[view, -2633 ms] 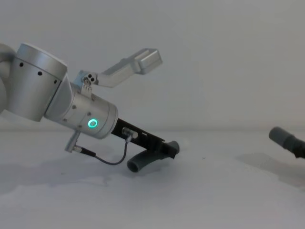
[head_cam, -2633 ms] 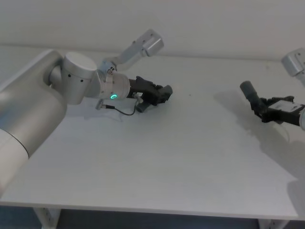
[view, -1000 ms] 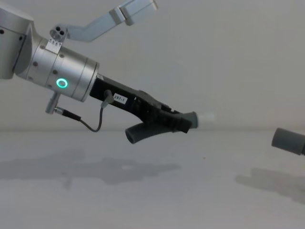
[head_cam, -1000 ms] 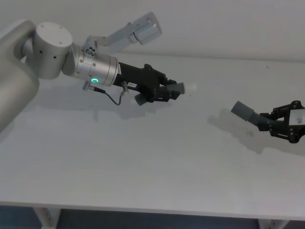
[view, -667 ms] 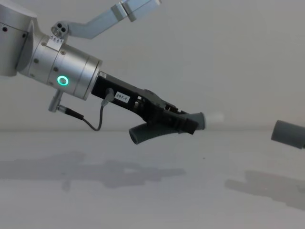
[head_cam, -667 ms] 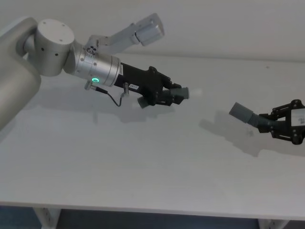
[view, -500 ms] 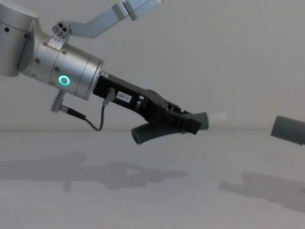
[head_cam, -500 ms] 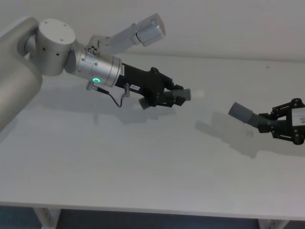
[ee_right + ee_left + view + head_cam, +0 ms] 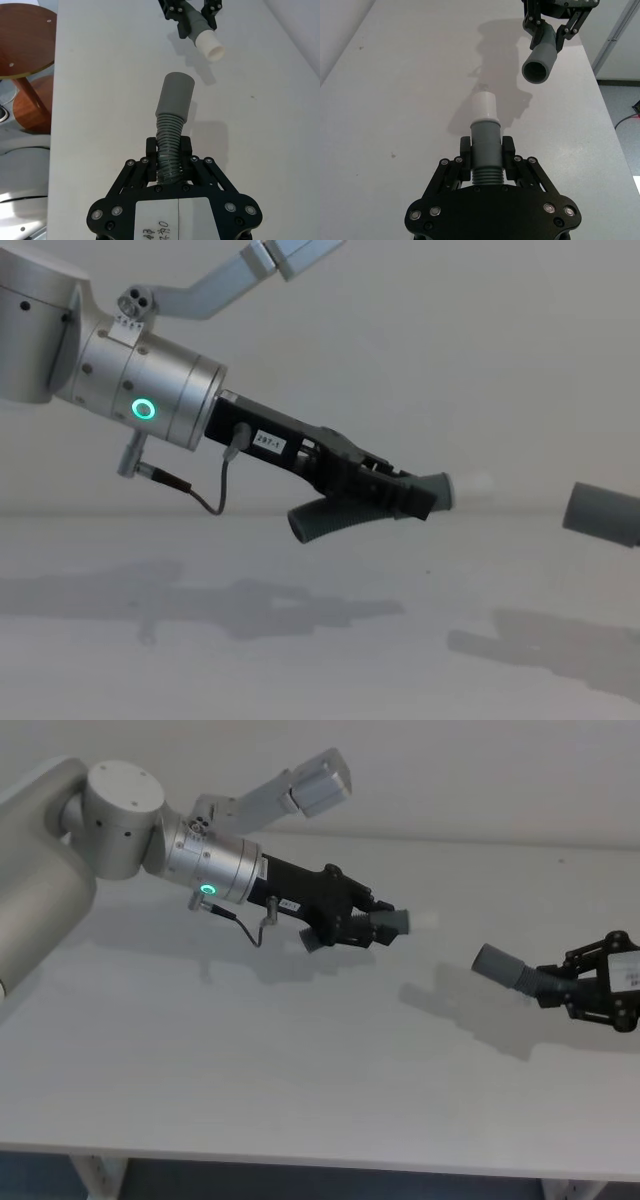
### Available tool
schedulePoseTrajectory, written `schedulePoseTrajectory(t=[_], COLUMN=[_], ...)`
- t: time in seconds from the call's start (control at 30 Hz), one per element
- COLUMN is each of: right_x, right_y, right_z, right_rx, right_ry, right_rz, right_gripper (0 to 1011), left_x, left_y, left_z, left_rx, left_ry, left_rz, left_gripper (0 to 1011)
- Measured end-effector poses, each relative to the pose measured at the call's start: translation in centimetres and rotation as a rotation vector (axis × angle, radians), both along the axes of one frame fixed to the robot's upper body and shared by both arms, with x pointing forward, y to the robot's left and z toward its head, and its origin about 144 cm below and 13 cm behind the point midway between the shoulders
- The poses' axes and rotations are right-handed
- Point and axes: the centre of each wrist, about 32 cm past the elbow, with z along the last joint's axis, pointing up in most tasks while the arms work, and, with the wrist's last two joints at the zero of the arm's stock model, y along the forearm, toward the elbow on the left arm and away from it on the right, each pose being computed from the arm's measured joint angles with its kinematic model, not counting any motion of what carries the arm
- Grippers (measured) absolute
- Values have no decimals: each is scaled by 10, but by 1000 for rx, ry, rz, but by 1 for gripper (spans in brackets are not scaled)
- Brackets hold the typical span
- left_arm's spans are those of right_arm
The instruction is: Use both hands to pick up one end of the pipe from the table, align the ends, and insert them.
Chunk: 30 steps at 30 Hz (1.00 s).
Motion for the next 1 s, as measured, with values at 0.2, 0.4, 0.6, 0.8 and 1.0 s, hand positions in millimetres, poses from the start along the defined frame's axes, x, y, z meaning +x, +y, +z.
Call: schedulePoseTrajectory(t=[0.2, 0.4, 0.6, 0.8, 1.0], right_x=[-2, -3, -2, -1, 0], right_y=[5, 9, 12, 15, 18], right_z=[-1, -3, -3, -3, -3], right_rx=[-3, -2, 0, 1, 1], right_ry=[4, 7, 8, 7, 4], right_rz=[-5, -14, -19, -21, -22], right_gripper=[260, 260, 260, 260, 260], left_x=[1, 2, 3, 5, 6], left_y=[-1, -2, -3, -3, -4], left_z=[-1, -1, -2, -2, -3], left_rx=[-6, -14, -17, -20, -24], left_ry=[7, 16, 23, 29, 36], left_rz=[-10, -22, -33, -44, -57], left_gripper=[354, 354, 354, 354, 354])
